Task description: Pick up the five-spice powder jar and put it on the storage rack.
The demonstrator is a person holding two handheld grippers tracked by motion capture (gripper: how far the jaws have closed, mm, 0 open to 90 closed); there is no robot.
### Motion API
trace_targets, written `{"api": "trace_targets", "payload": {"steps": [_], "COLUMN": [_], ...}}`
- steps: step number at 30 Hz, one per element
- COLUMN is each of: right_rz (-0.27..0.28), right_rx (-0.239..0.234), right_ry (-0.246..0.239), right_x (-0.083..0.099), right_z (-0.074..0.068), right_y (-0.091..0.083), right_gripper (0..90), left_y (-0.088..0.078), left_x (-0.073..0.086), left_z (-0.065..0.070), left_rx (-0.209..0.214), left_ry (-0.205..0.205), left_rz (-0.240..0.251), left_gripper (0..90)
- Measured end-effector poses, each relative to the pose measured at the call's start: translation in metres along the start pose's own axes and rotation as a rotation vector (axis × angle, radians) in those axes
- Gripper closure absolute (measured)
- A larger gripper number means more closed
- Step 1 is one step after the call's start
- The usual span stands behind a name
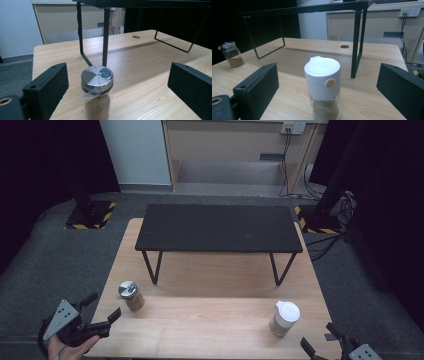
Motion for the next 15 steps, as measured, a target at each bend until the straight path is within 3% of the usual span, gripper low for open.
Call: {"api": "trace_targets", "payload": {"steps": [15], "right_rz": [0.006], "right_rx": [-0.003], "right_ry": [-0.002], "right_x": [0.0007], "right_z": [-0.0004], "right_y": [-0.0006], "right_gripper": [4.1], "left_y": [-0.0060], "left_x": [-0.0047], "left_z": [0.0000], "left_rx": [0.004], "left_ry": [0.003], "left_rz": [-0.006], "left_gripper": [1.9]}}
Point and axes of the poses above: each handheld gripper's, and its own axes: y roughly forward along the jaws, x roughly out of its underside, z roughly to its right, the point moved 9 cm from there along y, roughly forward along the jaws, and after that the axes turned 2 degrees about -y, right-handed, at the moved point
